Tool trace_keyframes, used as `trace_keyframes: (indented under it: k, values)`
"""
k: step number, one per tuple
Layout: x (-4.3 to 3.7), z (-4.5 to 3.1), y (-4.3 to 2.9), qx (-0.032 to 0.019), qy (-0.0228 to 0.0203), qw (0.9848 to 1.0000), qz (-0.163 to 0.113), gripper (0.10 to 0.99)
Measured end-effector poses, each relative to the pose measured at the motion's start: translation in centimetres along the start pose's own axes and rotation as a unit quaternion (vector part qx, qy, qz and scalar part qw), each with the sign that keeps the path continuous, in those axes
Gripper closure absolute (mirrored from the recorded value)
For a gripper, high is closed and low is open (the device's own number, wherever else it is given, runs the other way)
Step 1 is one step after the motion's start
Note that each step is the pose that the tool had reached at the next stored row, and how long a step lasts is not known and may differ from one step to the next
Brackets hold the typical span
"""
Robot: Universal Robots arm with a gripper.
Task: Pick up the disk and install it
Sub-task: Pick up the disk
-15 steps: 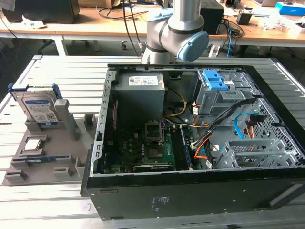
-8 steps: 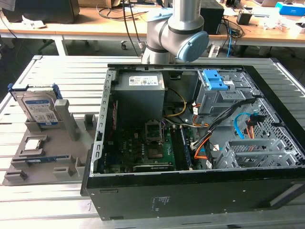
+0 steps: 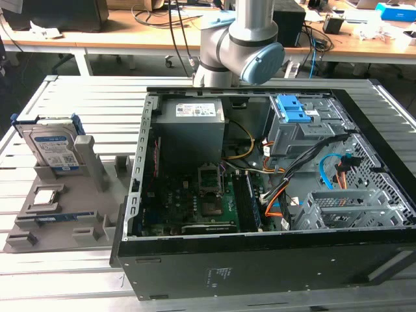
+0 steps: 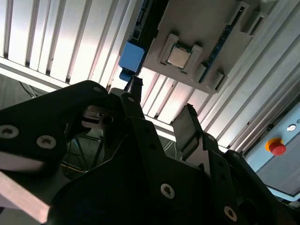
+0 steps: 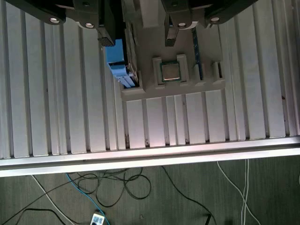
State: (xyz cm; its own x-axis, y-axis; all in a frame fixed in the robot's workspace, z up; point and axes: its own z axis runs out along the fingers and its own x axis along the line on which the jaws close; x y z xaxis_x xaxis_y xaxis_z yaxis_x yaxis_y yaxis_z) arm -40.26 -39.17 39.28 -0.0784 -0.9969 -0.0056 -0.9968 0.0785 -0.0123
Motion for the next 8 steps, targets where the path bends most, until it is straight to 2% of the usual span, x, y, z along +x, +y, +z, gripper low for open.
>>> trace_keyframes:
  k: [8]
  values:
    - [-1.67, 0.01, 0.09, 0.0000, 0.0000, 1.0000, 0.000, 0.545]
